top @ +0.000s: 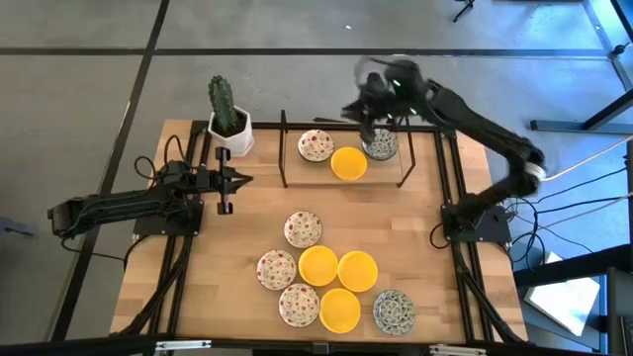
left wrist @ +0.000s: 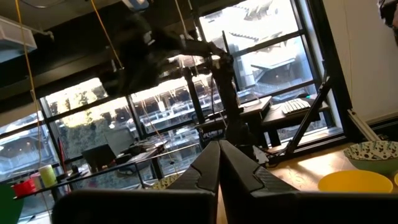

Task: Pick & Place Mini bowls
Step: Stack the yellow bowl on top of the yellow bowl on the shelf

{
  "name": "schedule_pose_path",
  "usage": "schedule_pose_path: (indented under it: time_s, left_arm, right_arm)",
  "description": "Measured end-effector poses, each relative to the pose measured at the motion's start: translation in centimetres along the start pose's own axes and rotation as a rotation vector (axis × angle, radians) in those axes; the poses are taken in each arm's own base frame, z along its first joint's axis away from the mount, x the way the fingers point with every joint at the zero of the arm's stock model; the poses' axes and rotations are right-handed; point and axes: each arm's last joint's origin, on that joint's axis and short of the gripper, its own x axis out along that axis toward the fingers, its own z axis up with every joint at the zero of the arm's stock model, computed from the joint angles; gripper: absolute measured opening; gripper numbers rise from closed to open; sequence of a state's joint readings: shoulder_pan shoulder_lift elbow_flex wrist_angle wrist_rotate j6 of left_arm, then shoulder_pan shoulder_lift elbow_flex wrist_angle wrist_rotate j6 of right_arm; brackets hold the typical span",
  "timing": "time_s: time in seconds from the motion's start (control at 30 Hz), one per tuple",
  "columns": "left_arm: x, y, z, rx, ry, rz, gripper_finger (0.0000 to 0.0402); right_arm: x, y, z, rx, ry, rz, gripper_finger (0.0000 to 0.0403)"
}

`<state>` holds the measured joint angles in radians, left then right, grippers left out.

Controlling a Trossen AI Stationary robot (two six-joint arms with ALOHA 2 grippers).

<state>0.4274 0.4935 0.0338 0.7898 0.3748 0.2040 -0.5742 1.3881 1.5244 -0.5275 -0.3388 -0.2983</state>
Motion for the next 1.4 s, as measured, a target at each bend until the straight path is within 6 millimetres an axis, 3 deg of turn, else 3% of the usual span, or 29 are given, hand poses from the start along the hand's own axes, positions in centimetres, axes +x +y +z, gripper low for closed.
schedule_pose_path:
  time_s: [0.1,0.17,0.27,0.47,0.63,0.8,1.0,1.4]
  left_arm:
    - [0.0,0.0,0.0,0.000,0.000,0.000,0.0008]
    - [0.0,0.0,0.0,0.000,0.000,0.000,0.0009]
    - [0.0,0.0,0.0,-0.002,0.000,0.000,0.0009]
    - [0.0,0.0,0.0,-0.007,0.000,0.000,0.0003]
    - [0.0,0.0,0.0,-0.007,0.000,0.000,0.0004]
    - [0.0,0.0,0.0,-0.008,0.002,0.009,0.0007]
    - [0.0,0.2,-0.1,-0.008,0.015,0.069,0.0002]
    - [0.0,0.2,-0.1,-0.046,0.014,0.069,0.0003]
  right_arm:
    - [-3.0,3.7,0.2,-0.102,-0.158,0.126,0.0051]
    - [-5.1,5.7,-0.7,-0.127,-0.217,0.161,0.0033]
    - [-7.7,7.9,-3.4,-0.135,-0.263,0.193,0.0007]
    - [-11.4,10.9,-10.6,-0.073,-0.418,0.231,0.0014]
    - [-12.3,12.6,-16.4,0.039,-0.589,0.304,0.0004]
    - [-12.0,13.3,-20.4,0.063,-0.618,0.273,0.0005]
    - [-12.2,13.6,-21.6,0.026,-0.644,0.271,0.0006]
    - [-11.3,13.8,-23.1,0.038,-0.485,0.273,0.0007]
